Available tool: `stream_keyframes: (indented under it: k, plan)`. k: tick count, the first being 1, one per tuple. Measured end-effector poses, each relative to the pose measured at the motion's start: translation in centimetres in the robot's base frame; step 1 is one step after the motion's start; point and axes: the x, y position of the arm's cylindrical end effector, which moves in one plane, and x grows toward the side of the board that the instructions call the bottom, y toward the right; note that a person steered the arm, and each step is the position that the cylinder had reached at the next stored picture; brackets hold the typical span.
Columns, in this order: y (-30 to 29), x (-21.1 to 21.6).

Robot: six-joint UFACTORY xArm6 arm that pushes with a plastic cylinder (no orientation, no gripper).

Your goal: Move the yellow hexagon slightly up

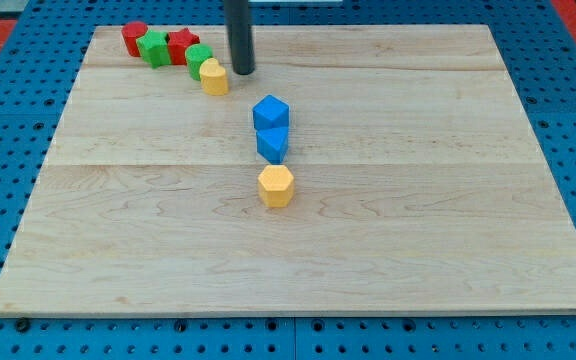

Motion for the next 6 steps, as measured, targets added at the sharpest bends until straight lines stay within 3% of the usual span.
stream_keyframes:
  k: [1, 2, 3, 4, 5, 6]
  plan:
    - [4.5, 4.4]
    - [3.5, 9.3]
    - [5.6, 11.7]
    - [12.4, 12.6]
    - [12.5, 18.3]
    - [7.7, 23.0]
